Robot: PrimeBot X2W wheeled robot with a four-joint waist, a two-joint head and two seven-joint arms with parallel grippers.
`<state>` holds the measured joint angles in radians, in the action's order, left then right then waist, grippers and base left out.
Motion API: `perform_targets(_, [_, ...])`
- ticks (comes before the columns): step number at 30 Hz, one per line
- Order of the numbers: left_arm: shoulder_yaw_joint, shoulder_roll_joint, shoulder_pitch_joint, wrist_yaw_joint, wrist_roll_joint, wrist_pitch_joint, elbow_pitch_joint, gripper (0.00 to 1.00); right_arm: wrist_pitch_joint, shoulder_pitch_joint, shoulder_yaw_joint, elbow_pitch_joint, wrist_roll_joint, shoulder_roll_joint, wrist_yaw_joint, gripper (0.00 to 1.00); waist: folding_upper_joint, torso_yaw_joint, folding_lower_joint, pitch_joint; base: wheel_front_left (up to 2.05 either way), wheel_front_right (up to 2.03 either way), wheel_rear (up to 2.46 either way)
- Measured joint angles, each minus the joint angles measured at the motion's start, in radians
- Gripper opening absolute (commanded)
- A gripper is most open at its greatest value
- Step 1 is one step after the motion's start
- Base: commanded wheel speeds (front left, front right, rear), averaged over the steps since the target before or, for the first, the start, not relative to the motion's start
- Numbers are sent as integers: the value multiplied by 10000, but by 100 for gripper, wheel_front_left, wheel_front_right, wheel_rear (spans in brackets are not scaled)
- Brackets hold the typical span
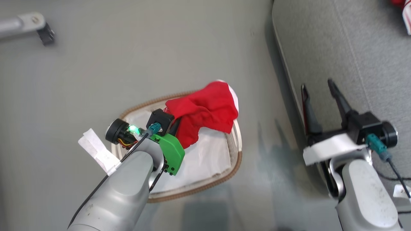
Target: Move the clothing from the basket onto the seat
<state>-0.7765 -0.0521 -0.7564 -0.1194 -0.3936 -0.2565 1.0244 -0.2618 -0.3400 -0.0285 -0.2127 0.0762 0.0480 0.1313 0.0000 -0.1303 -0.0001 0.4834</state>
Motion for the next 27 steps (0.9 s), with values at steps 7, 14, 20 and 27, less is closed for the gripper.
perform_targets(7, [-268, -353, 92, -50, 23, -12, -1103, 0, 0, 1156, -36, -414, 50, 2, 0, 100, 0, 241, 0, -1806, 0, 0, 0])
perform_targets(14, [-660, -963, 17, -92, -477, 608, -2786, 0, 0, 1894, -232, -587, 19, 4, 2, 100, 0, 406, 0, -3506, 0, 0, 0])
perform_targets(20, [-821, -1831, -568, -96, -1210, 1463, -4543, 0, 0, 1911, -550, -548, 35, 2, 2, 100, 0, 541, -1, -4590, 0, 0, 0])
perform_targets(27, [-660, -2581, -1209, -98, -1626, 2201, -6036, 0, 0, 1854, -920, -441, 188, 6, 0, 100, 0, 689, -1, -5275, 0, 0, 0])
